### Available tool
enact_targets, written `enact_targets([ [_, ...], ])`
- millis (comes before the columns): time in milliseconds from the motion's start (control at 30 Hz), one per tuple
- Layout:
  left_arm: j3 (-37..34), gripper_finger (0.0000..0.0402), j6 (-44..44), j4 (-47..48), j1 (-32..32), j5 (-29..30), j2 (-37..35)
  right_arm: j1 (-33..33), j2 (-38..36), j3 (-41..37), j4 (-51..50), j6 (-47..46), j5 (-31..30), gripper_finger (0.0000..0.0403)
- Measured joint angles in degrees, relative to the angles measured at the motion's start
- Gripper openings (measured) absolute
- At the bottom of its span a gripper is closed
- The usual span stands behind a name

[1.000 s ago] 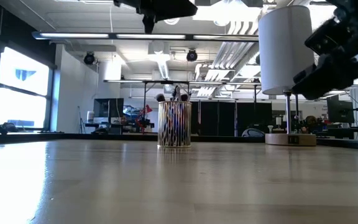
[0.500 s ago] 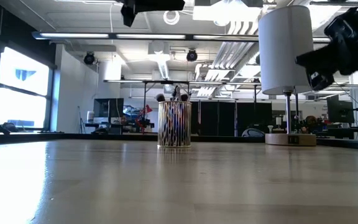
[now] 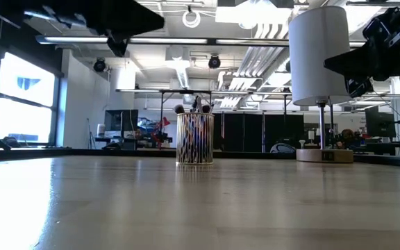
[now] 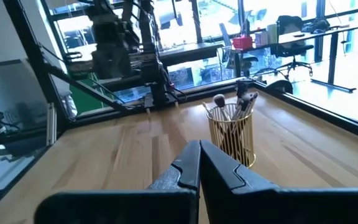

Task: Put items in baskets/containers
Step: Return to Home Position

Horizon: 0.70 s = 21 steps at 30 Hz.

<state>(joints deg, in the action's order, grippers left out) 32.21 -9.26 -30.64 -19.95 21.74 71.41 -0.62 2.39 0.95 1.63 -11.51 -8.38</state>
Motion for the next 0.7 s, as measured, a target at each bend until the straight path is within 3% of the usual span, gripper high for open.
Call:
enact_targets([
  [167,-9.33,0.0000,3.61,-2.01,3.28,-8.57,-9.23,0.00,0.38,-0.03,0.52,-0.14,0.09,0.0007],
  [467,-22.57,0.0000,6.47,1.23,14.79,-24.58,-29.56,0.00,0.63,-0.07,0.81,-0.02,0.09,0.0005],
  [700,-24.57,0.0000,6.03,18.52,19.74,-28.22,-48.06,0.00,0.59,-0.09,0.95,-0.02,0.16,0.0007],
])
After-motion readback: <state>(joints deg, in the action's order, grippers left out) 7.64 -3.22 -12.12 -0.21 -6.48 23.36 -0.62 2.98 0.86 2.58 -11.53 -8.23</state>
